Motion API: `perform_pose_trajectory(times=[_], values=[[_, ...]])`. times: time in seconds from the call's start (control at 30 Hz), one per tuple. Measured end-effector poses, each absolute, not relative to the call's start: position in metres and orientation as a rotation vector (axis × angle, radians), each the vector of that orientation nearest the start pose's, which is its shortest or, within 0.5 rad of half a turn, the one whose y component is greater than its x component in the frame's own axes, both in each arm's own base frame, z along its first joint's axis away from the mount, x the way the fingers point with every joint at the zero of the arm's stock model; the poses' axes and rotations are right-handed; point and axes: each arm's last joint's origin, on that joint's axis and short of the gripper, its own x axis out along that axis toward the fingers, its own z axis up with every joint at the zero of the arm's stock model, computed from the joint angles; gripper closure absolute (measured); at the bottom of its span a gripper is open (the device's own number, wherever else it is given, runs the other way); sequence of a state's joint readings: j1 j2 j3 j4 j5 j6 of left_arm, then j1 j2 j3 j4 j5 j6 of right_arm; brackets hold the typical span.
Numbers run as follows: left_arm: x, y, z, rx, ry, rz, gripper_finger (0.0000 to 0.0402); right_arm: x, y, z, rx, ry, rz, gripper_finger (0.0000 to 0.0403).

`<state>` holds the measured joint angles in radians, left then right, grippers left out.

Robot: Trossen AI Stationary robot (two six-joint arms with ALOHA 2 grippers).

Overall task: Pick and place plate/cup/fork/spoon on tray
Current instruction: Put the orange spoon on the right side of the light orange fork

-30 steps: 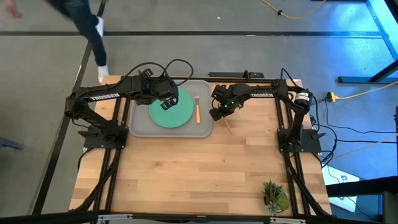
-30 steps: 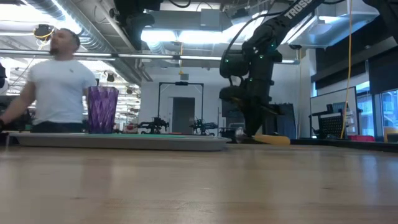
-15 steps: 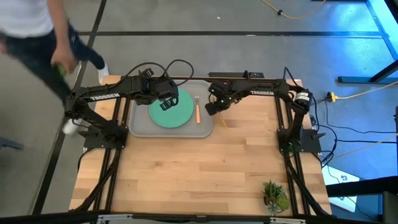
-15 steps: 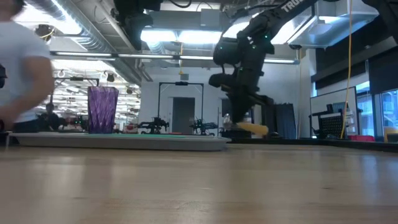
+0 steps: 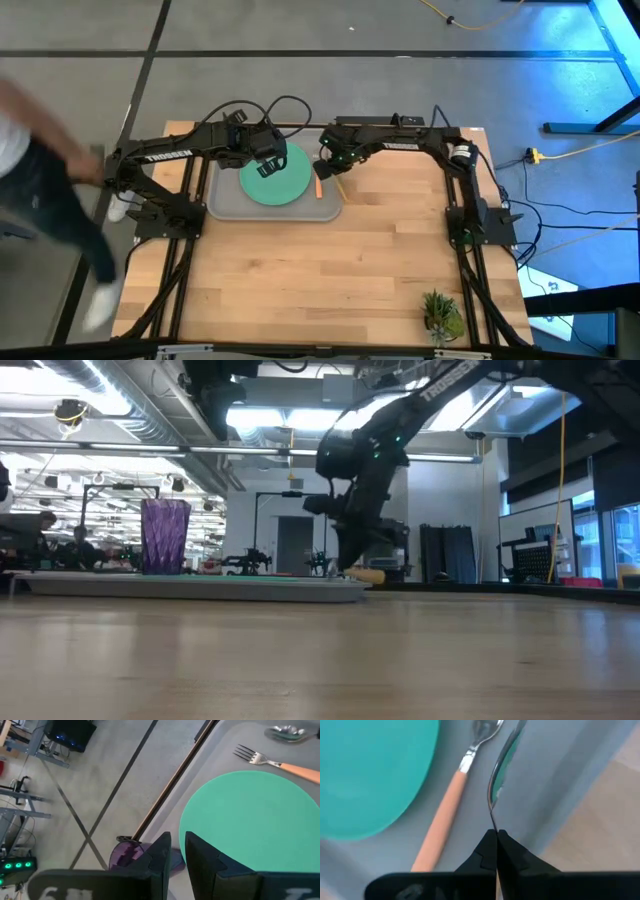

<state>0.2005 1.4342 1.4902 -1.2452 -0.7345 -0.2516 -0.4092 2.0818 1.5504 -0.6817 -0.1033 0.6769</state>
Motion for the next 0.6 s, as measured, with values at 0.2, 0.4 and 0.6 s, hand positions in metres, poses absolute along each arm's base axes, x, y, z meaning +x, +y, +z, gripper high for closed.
perform_pose_trajectory(times=[0.2, 0.4, 0.6], values=[[0.249, 0.071, 0.356, 0.118, 1.069, 0.957, 0.0351, 0.406, -0.173, 0.151, 0.917, 1.078, -0.651, 0.0403], [0.249, 0.07, 0.356, 0.119, 1.071, 0.956, 0.0351, 0.413, -0.177, 0.142, 0.942, 1.094, -0.631, 0.0403], [0.249, 0.07, 0.356, 0.119, 1.072, 0.956, 0.0351, 0.411, -0.182, 0.141, 0.933, 1.09, -0.658, 0.0403]])
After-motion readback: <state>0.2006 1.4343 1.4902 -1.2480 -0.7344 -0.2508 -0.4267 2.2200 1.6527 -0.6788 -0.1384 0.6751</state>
